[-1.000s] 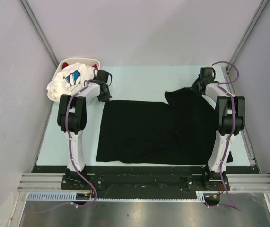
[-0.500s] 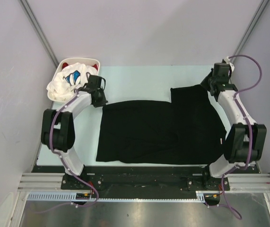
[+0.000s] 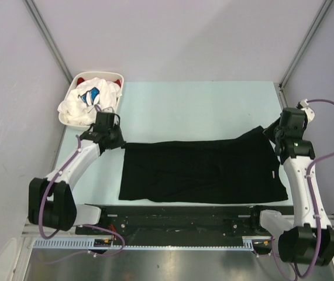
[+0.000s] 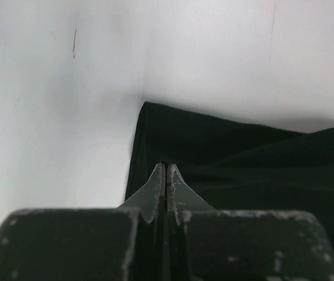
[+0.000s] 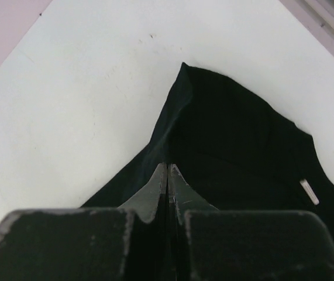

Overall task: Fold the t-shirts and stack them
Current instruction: Fold the tshirt

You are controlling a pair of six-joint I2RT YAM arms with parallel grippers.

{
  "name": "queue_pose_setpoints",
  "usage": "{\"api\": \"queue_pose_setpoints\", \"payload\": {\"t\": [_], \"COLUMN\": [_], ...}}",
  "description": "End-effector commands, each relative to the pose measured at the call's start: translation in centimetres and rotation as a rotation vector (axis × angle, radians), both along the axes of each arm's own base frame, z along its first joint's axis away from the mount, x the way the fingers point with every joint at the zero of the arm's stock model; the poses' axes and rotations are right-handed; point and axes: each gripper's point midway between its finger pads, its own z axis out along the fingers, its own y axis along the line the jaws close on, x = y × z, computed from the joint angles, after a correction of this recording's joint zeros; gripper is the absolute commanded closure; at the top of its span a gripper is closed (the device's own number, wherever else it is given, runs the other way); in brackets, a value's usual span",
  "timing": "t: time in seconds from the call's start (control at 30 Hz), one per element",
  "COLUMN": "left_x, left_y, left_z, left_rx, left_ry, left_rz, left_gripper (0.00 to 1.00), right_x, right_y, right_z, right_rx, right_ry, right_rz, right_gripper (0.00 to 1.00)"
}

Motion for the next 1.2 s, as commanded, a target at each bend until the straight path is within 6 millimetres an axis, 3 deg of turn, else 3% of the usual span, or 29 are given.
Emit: {"api": "queue_pose_setpoints", "payload": {"t": [0.0,0.23,0.4,0.53,0.67,1.17], "left_x": [-2.3,-5.6,-6.8,-7.1,-7.6,-9.4], "left_y": [-0.2,-0.2,-0.3,-0.1,-0.2,0.3], "left_z": [0.7,-0.1,0.2,0.8,1.4,1.9], "left_rx": [-0.028,-0.056,-0.073,-0.065,-0.071,-0.073], "left_ry": [-0.032,-0.023,-0.038,-0.058,-0.065,-0.065], "left_rz": [-0.023,-0.040,-0.061,-0.062,-0.074,-0.061], "left_gripper": [1.00,1.00,1.00,1.00,1.00,1.00], "right_x": [-3.6,-9.1,-11.7,-12.2,-12.4,-19.8], "right_y": [0.8,1.6,2.0,2.7,4.2,3.0], "right_z": [-1.8,0.2,0.8,2.8,3.5,0.6], "right_rx": [0.016,0.011,0.011,0.033,0.094,0.034], "right_ry": [0.071,0.021,0.040,-0.007,-0.024,0.114], "right_rz": [-0.005,0.020,0.039,0.062,0.116,0.052], "right_gripper": [1.00,1.00,1.00,1.00,1.00,1.00]}}
